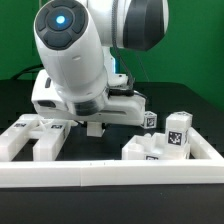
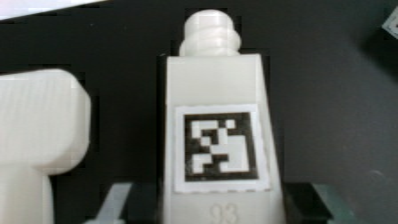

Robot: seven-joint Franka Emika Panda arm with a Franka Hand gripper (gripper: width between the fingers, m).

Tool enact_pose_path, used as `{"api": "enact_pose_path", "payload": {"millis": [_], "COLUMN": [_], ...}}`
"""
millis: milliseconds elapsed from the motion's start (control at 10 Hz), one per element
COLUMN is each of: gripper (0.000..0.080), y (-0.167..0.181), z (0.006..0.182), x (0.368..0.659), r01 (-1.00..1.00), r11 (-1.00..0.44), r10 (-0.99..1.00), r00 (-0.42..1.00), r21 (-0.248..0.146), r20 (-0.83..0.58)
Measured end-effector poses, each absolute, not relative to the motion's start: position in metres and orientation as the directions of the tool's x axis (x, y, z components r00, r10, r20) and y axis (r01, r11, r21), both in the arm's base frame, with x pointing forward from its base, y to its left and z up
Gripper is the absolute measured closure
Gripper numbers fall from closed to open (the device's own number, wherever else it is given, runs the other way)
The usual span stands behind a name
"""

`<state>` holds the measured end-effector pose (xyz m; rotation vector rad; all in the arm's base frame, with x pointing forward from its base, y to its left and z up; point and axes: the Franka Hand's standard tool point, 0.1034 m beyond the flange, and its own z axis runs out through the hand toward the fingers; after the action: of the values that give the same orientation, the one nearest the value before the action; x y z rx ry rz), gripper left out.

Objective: Assemble chair

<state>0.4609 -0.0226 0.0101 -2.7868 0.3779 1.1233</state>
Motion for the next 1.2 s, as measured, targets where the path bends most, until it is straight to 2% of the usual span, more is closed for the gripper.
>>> {"api": "enact_pose_path", "payload": {"millis": [300, 600, 800, 1200], "gripper": [0.051, 0.0509, 0.0509, 0.0509], "y": [-0.022, -0.016, -0.017, -0.02], "z": [0.014, 0.054, 0.069, 0.06], "x": [0.462, 0.498, 0.515, 0.526], "r01": [-0.272, -0.278, -0.277, -0.277], "r11": [-0.962, -0.96, -0.96, -0.96], "r10": [-0.186, -0.186, -0.184, -0.203], "r00": [0.691, 0.692, 0.708, 0.761], "r21": [-0.013, -0.02, -0.028, -0.027], "r20": [-0.699, -0.697, -0.682, -0.616]}}
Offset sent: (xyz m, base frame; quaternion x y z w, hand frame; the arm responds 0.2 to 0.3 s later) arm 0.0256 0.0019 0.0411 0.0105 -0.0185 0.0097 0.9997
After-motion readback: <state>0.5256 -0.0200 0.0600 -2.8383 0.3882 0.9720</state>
